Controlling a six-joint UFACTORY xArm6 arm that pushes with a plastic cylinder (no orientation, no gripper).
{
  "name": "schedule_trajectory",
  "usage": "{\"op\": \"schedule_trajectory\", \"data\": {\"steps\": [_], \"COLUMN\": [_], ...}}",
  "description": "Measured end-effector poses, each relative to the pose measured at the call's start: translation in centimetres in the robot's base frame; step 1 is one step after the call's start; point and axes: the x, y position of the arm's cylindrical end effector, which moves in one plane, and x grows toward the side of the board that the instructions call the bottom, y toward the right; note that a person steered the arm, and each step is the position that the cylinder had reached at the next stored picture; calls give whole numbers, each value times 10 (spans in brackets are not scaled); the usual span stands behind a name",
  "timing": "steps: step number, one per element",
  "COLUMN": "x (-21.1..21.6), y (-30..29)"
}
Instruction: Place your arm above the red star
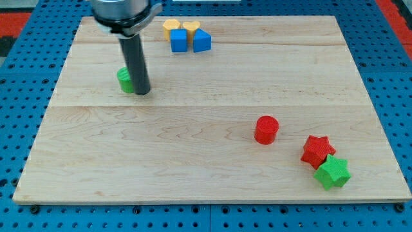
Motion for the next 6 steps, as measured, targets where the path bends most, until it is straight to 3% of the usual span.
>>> {"op": "schedule_trajectory", "data": {"steps": [2, 4, 5, 6], "x": [-97, -141, -141, -69], "y": [-94, -106, -82, -12]}}
